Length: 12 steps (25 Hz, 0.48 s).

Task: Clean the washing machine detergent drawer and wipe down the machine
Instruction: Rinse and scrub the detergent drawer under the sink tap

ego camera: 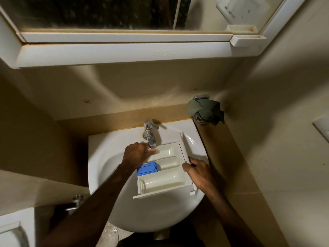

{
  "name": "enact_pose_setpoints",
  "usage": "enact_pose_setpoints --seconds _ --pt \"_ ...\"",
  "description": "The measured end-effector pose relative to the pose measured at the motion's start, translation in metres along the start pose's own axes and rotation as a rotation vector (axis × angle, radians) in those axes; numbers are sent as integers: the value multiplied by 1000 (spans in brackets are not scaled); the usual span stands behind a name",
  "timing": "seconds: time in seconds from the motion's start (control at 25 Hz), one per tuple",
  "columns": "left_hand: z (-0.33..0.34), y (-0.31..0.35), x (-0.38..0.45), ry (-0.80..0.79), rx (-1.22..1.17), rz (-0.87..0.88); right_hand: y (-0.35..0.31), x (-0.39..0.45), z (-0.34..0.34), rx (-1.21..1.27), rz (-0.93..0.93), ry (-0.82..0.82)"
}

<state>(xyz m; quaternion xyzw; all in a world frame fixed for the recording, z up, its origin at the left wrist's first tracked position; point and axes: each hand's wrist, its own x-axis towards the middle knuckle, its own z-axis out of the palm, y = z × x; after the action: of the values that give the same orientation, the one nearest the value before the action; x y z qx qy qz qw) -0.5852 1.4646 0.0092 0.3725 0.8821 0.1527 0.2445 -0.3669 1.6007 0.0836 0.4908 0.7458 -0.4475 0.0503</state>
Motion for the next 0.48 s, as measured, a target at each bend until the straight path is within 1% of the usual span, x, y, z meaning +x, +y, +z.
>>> enact_pose_setpoints --seconds 0.08,0.16,0.2,0.32,0.36,0.48 --pt "1 9 -3 3 76 -11 1 0 2 -5 0 -15" --pt "5 9 -4 20 184 36 1 -1 3 -10 5 -39" --pt "6 5 -5 7 188 67 1 -1 3 -15 3 -47" --pt "7 -12 -5 -103 7 157 3 3 1 -56 -13 -70" --pt "6 -18 -6 -105 -51 169 5 5 1 -59 -22 -68" --pt "6 -24 -8 27 -100 127 5 5 -1 -40 -28 -43"
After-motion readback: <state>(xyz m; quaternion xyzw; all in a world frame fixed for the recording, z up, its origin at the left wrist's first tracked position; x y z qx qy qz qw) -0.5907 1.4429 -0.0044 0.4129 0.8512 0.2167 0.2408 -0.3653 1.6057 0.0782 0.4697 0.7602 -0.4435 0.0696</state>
